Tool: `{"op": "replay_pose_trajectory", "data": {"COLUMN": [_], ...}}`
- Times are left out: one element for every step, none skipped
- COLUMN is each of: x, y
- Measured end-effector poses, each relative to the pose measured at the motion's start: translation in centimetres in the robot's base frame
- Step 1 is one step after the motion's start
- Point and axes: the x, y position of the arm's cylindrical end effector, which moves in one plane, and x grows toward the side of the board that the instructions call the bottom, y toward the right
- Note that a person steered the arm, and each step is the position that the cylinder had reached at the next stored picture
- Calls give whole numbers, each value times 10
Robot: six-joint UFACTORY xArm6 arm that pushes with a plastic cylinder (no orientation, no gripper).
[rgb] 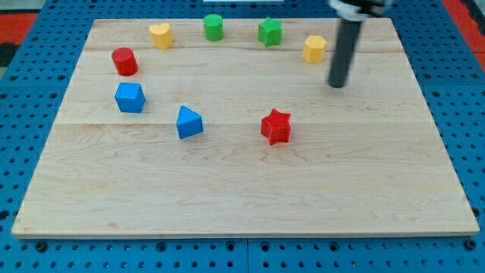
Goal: Slide the red circle slightly right
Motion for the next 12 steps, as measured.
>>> {"op": "replay_pose_trajectory", "data": {"x": [69,149,202,205,205,193,165,132,95,57,22,-7], "y": [18,43,15,-91,-215,-323,-394,-457,-483,-484,-484,-469]}}
